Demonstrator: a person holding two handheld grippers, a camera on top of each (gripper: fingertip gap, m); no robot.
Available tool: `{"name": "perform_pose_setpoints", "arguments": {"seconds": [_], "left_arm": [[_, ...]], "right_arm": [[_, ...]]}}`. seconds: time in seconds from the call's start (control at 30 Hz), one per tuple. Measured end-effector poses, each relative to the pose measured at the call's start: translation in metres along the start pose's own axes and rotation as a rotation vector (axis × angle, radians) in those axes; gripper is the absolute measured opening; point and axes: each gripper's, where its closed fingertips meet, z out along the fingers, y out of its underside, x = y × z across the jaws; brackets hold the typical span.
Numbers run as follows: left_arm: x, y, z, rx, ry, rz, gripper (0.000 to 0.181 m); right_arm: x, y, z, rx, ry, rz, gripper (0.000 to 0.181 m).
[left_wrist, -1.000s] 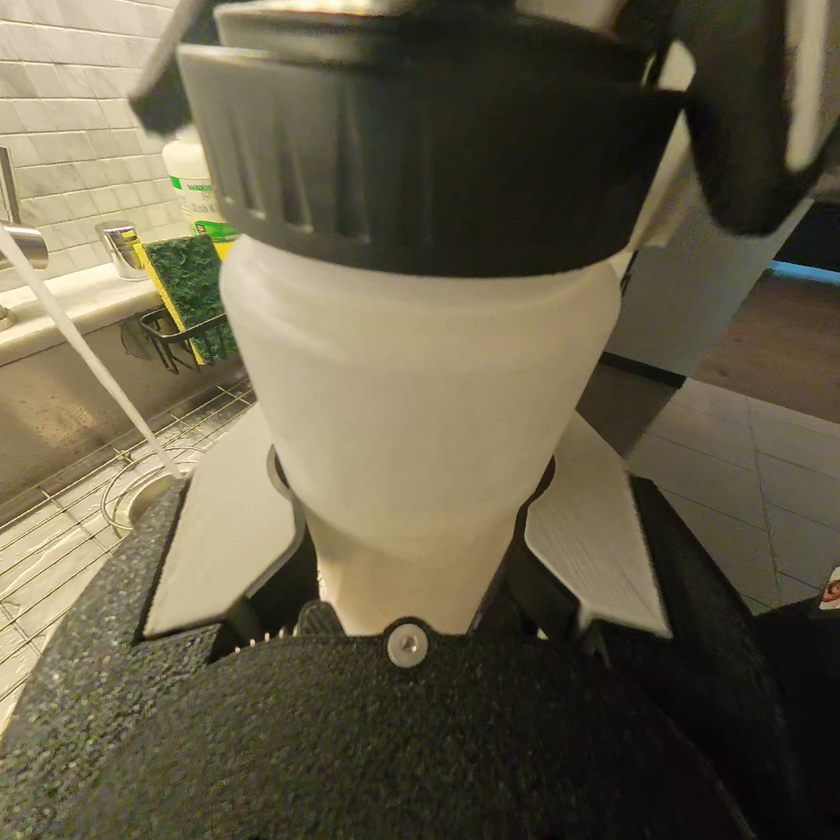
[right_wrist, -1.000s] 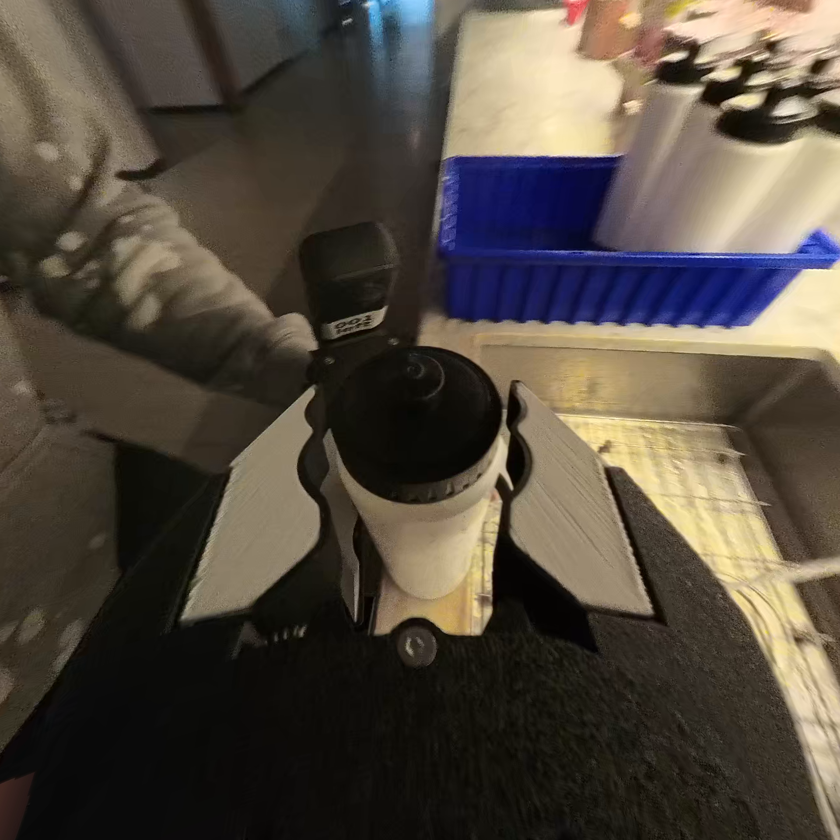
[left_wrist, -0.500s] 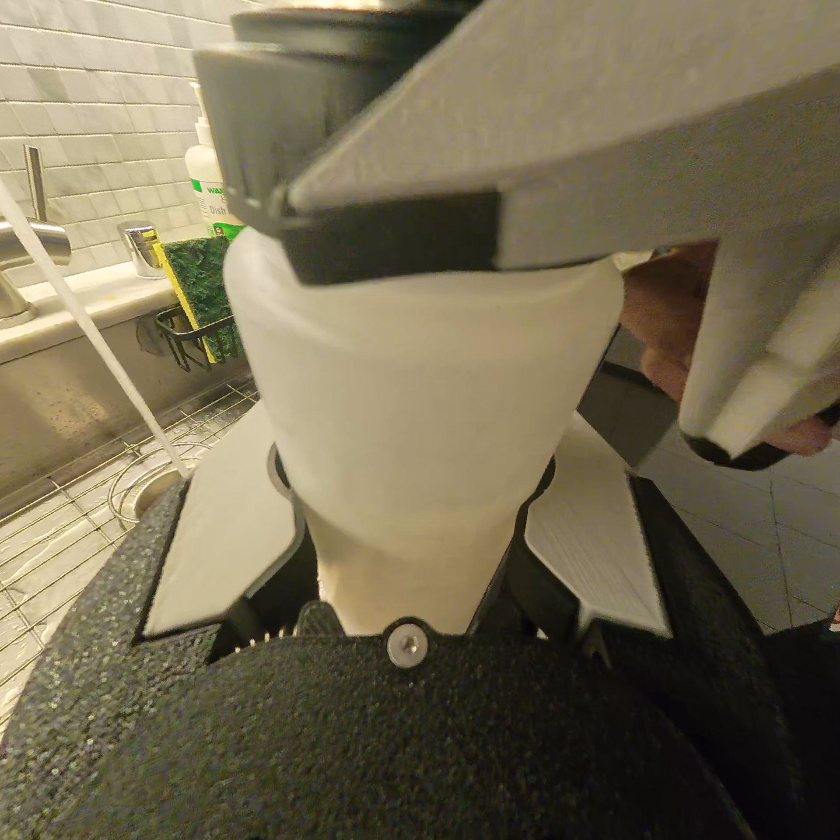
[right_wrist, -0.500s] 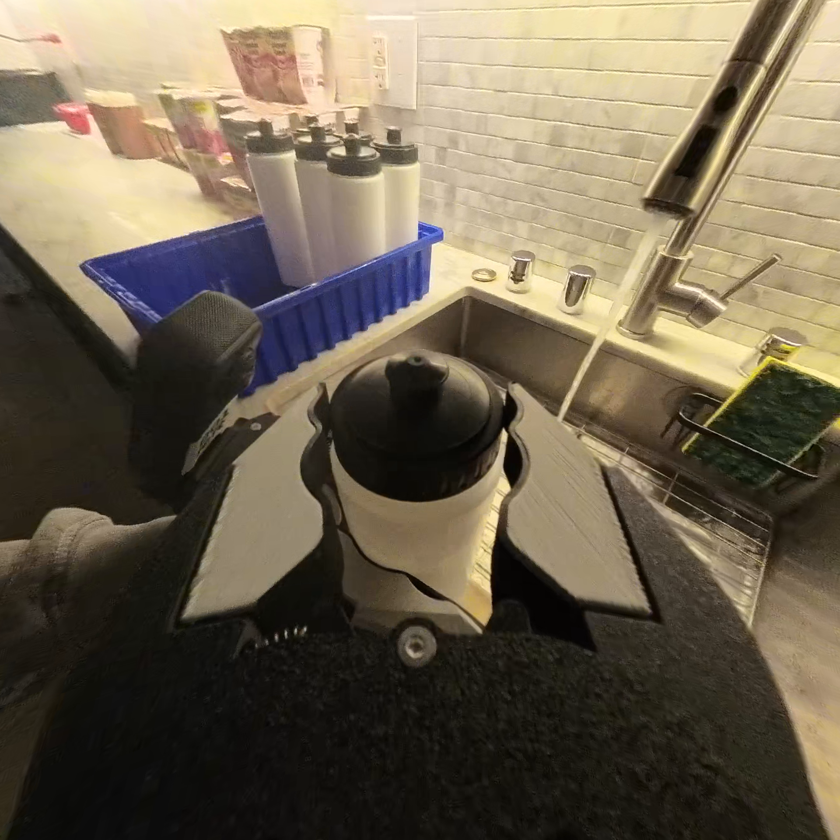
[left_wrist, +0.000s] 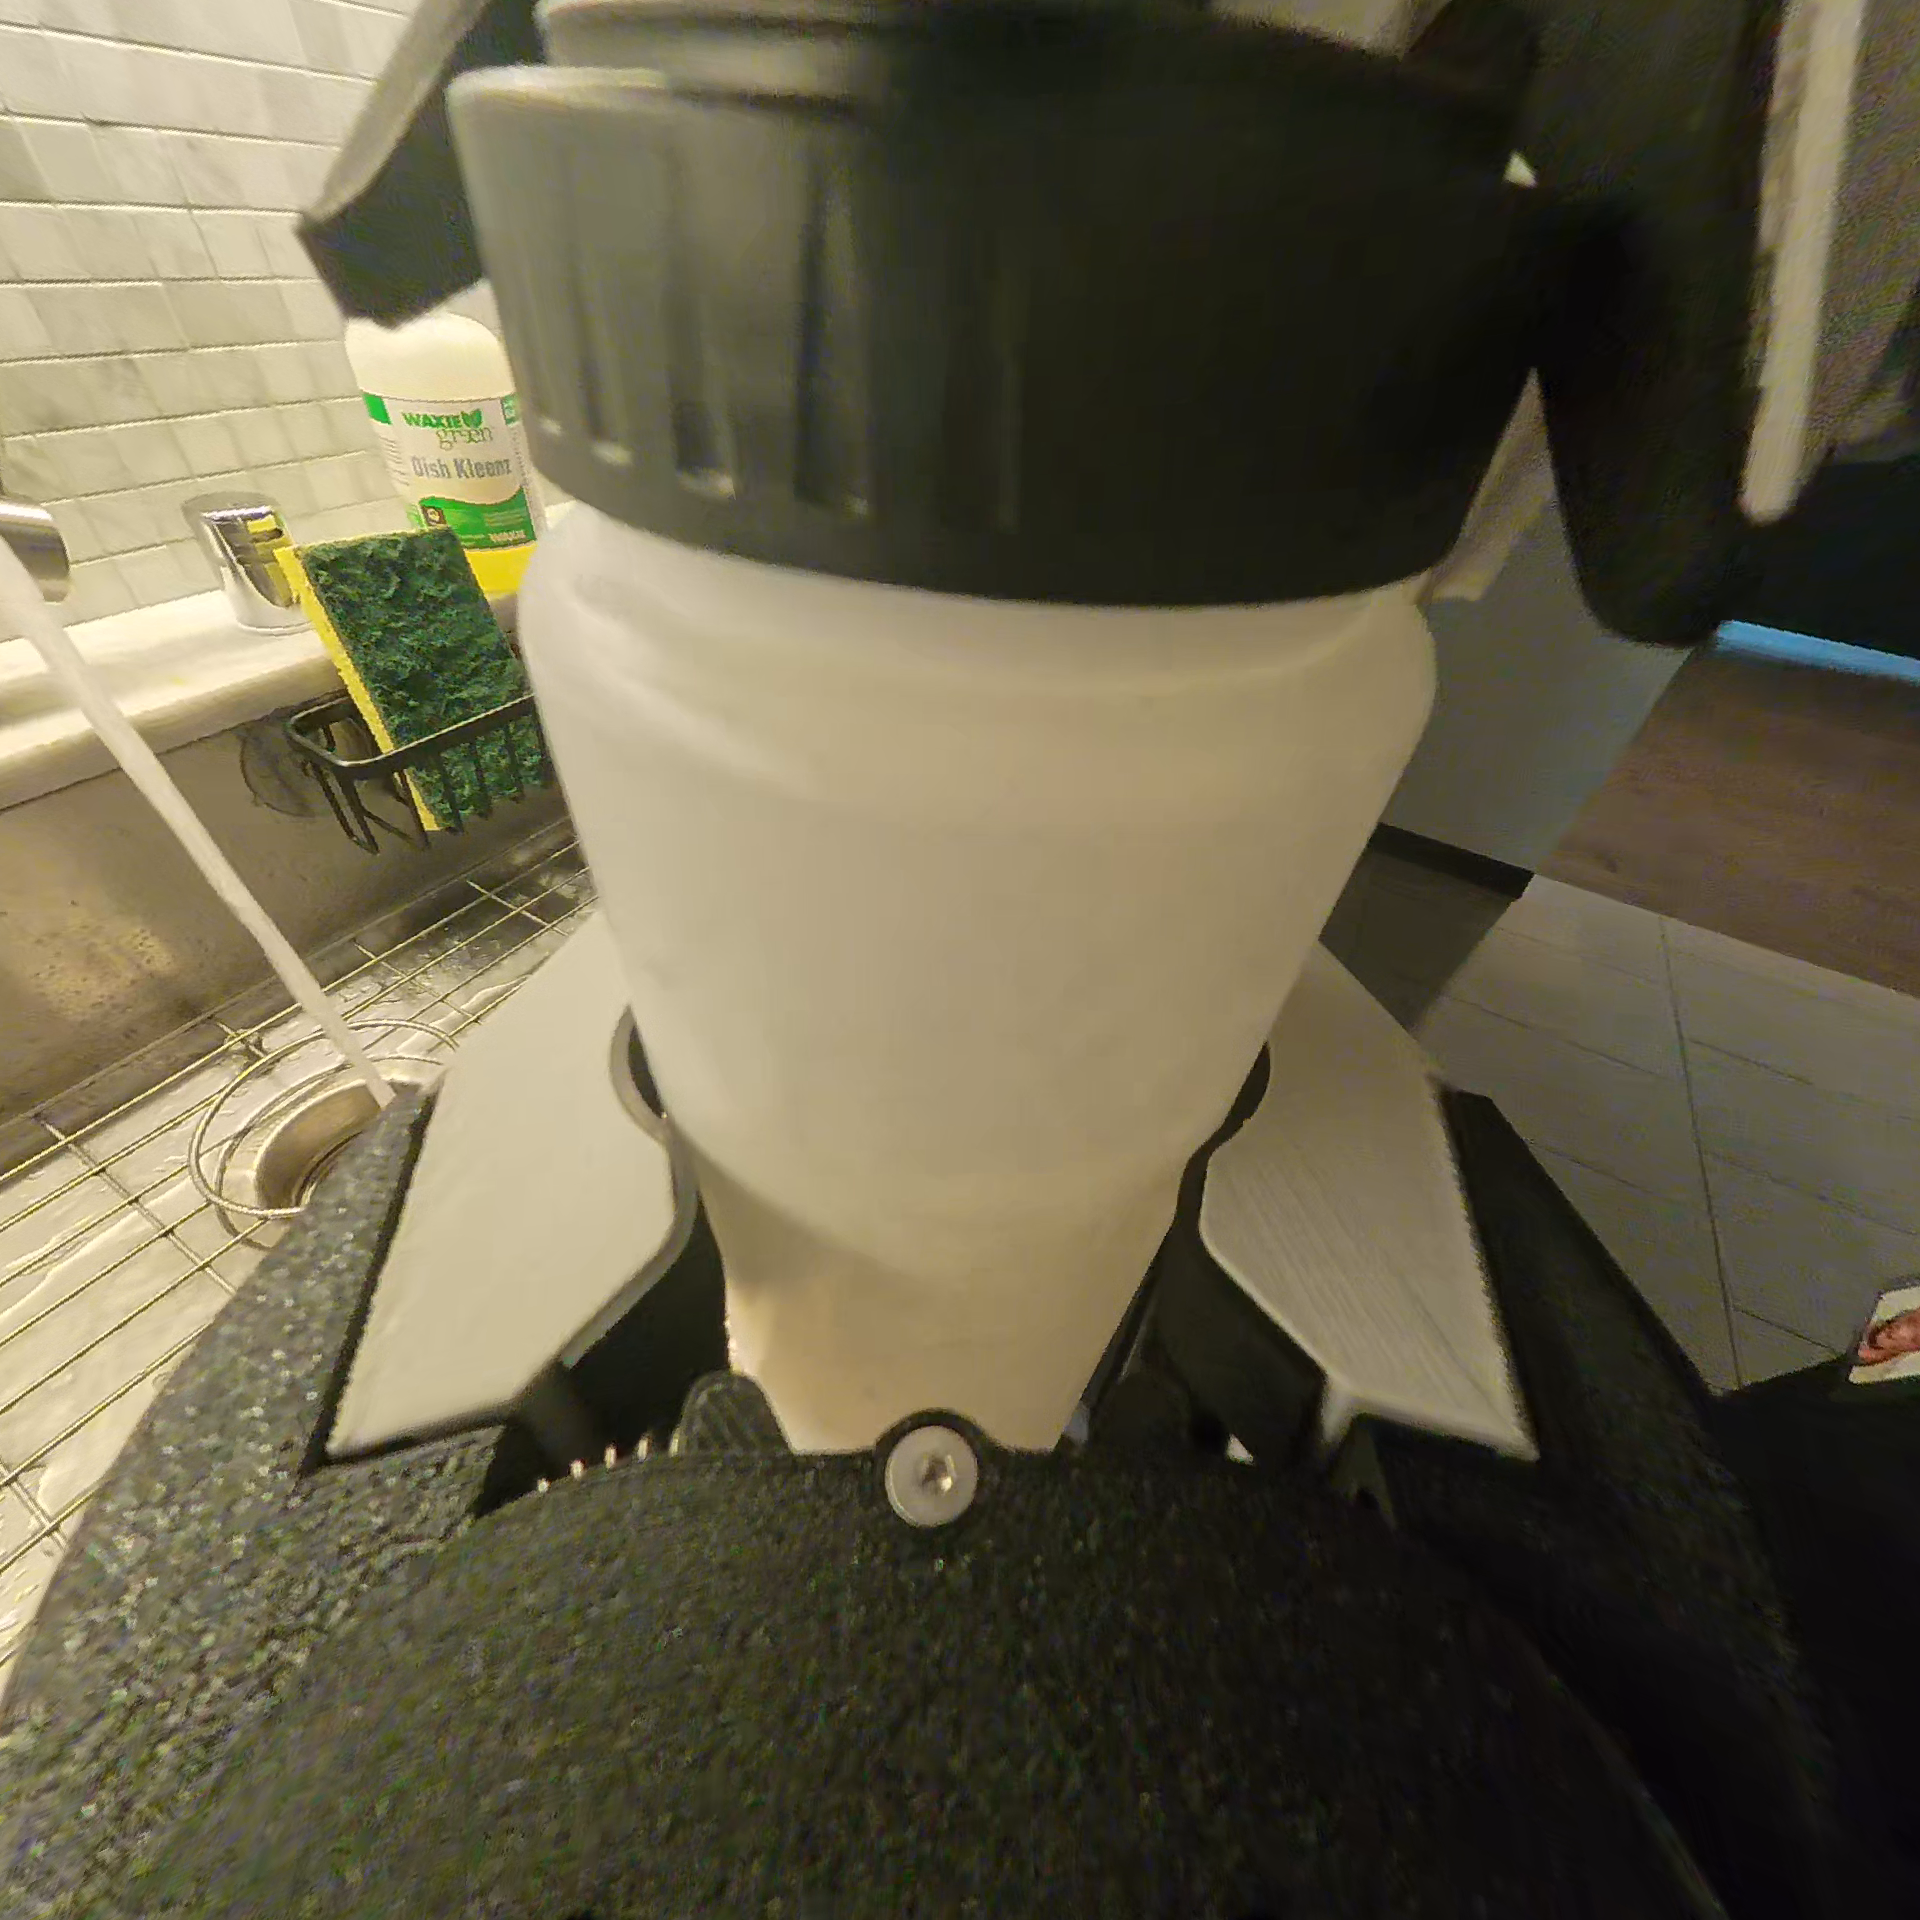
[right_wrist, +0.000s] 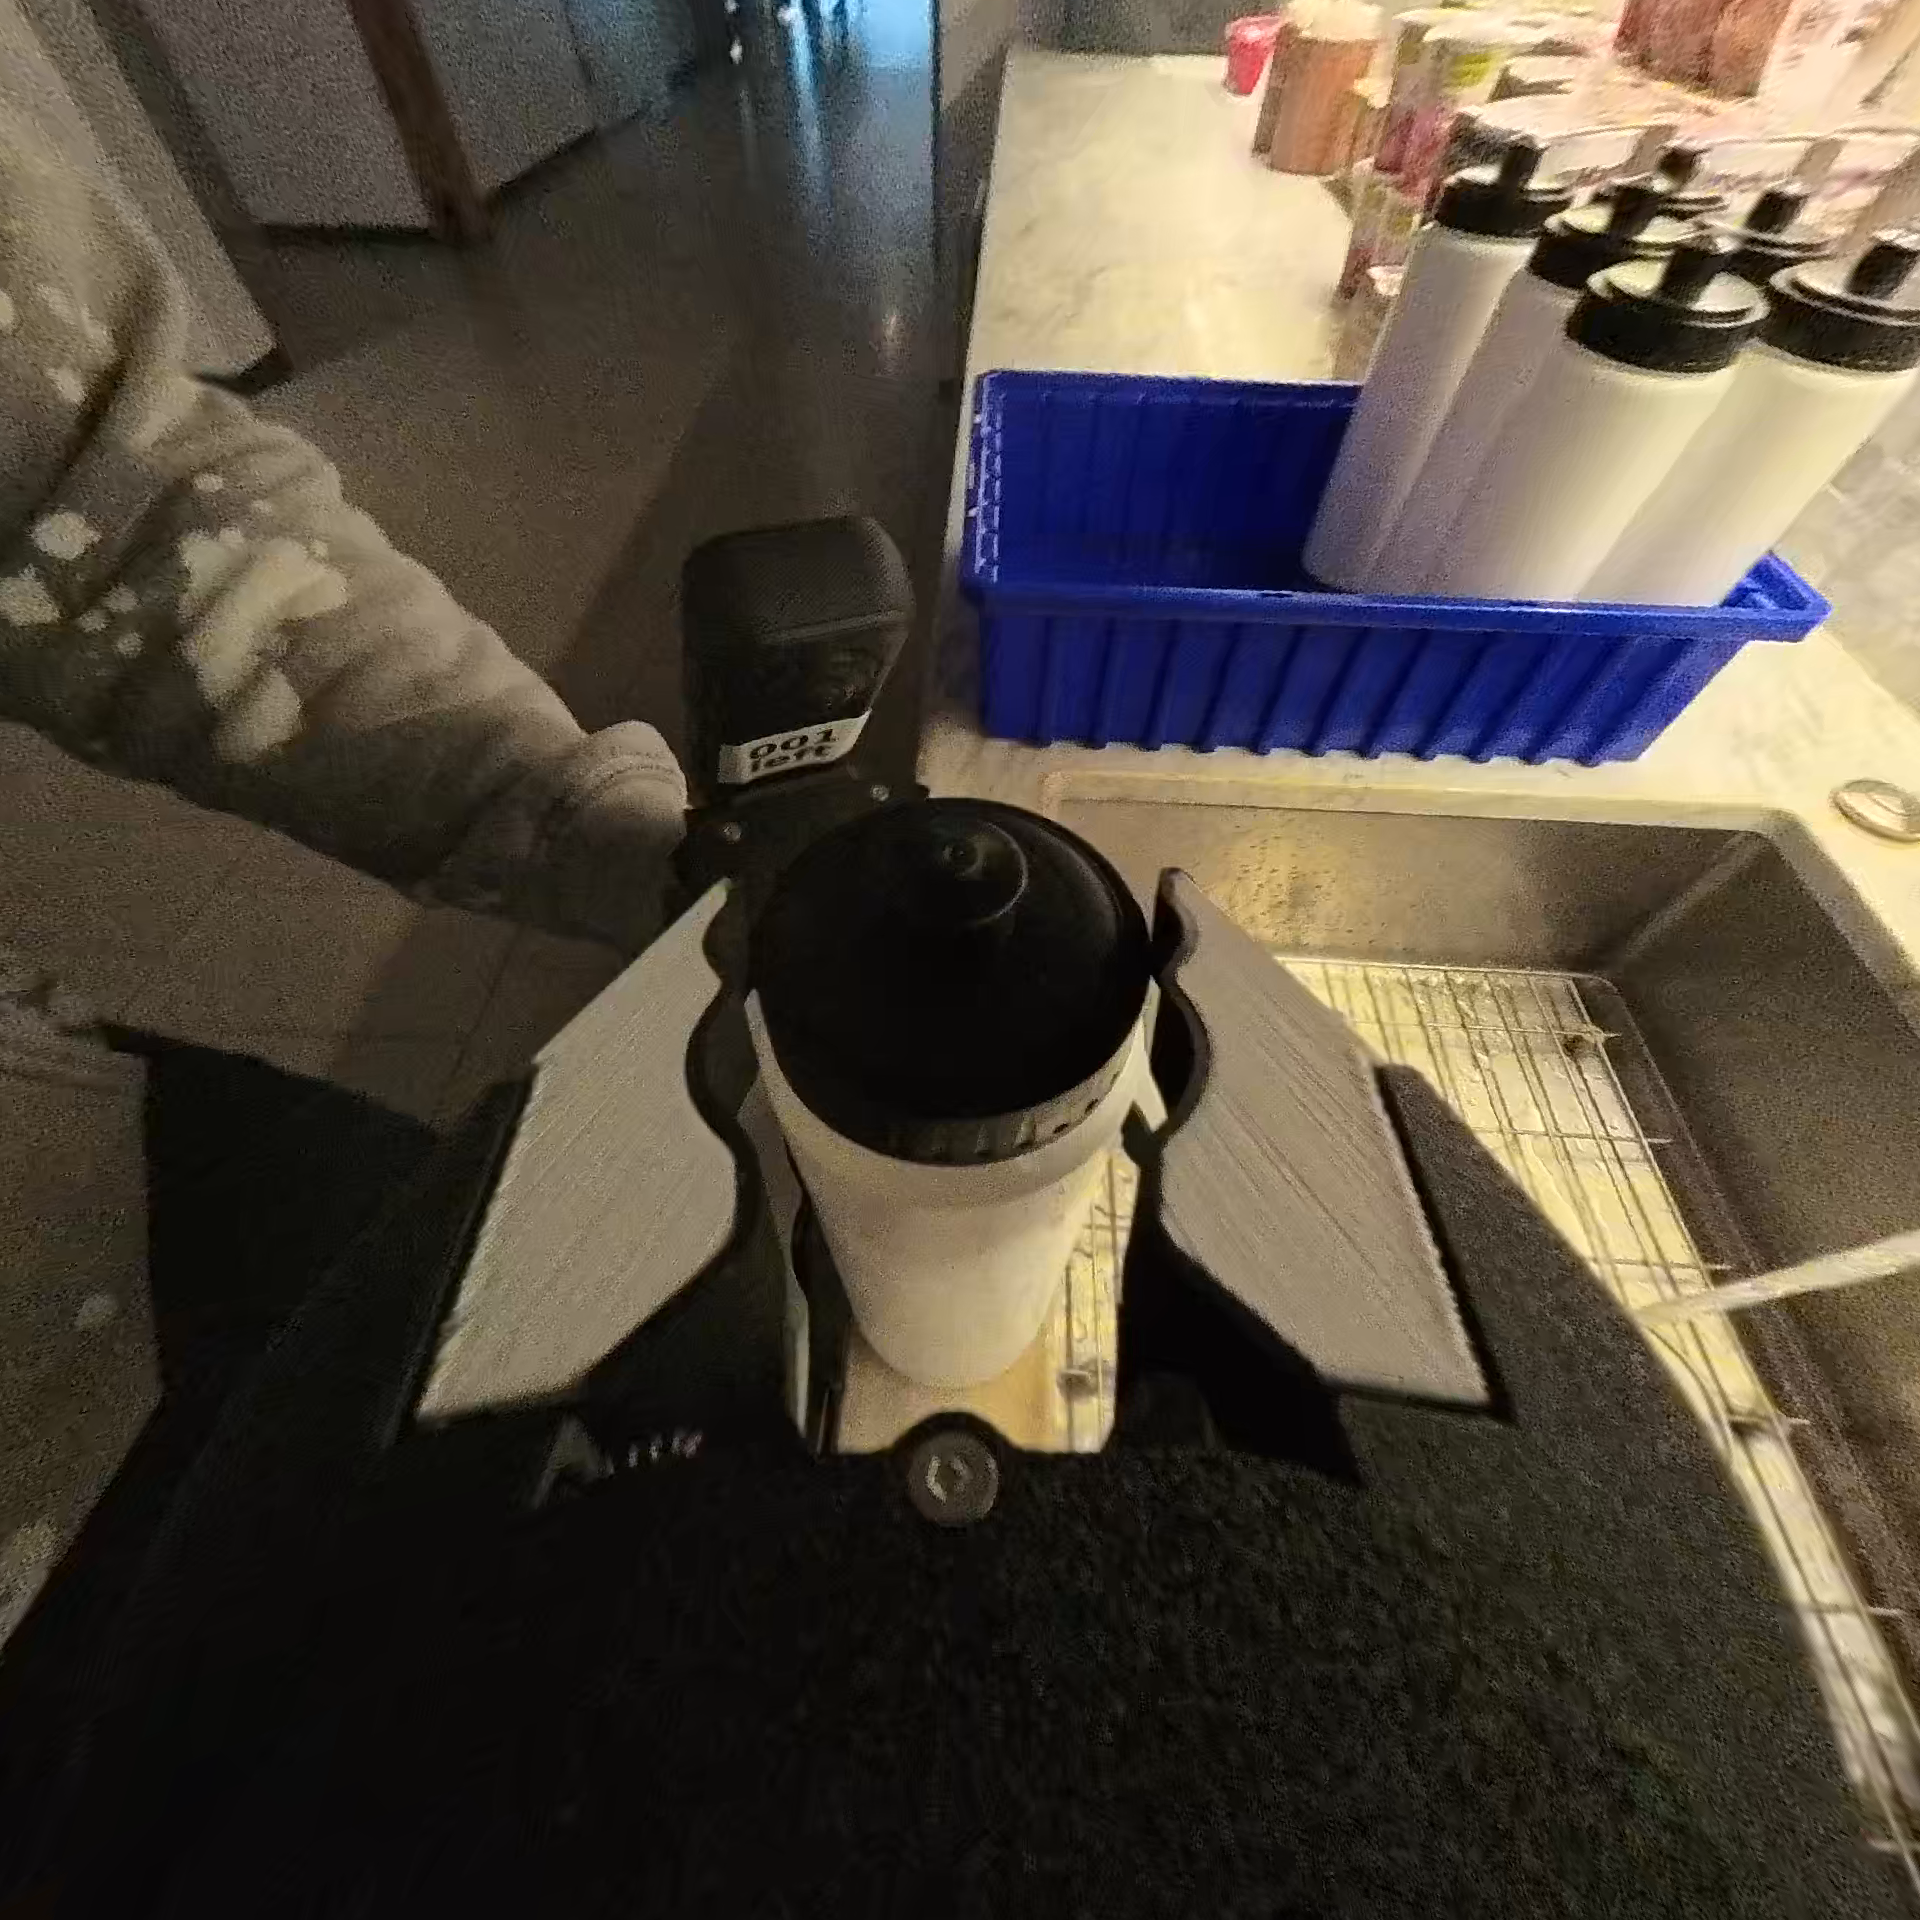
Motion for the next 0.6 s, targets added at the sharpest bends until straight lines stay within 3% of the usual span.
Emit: {"name": "perform_pose_setpoints", "arguments": {"seconds": [0.1, 0.27, 0.33, 0.4, 0.5, 0.6], "left_arm": [[-0.001, 0.000, 0.000, 0.003, -0.011, -0.002, 0.104], [-0.003, -0.001, 0.002, 0.020, -0.038, -0.009, 0.104], [-0.003, -0.001, 0.000, 0.024, -0.039, -0.009, 0.104], [-0.003, 0.000, 0.000, 0.017, -0.037, -0.009, 0.105], [-0.002, 0.000, 0.000, 0.010, -0.017, -0.008, 0.105], [-0.001, 0.001, -0.001, 0.010, 0.001, -0.007, 0.104]], "right_arm": [[0.007, -0.002, -0.002, 0.083, 0.213, 0.053, 0.076], [0.021, -0.001, -0.011, 0.155, 0.787, 0.188, 0.075], [0.022, 0.000, -0.011, 0.128, 0.870, 0.236, 0.075], [0.020, -0.001, -0.008, 0.106, 0.772, 0.236, 0.081], [0.012, -0.007, -0.009, 0.088, 0.422, 0.148, 0.089], [0.004, 0.006, -0.010, -0.058, 0.078, 0.059, 0.094]]}}
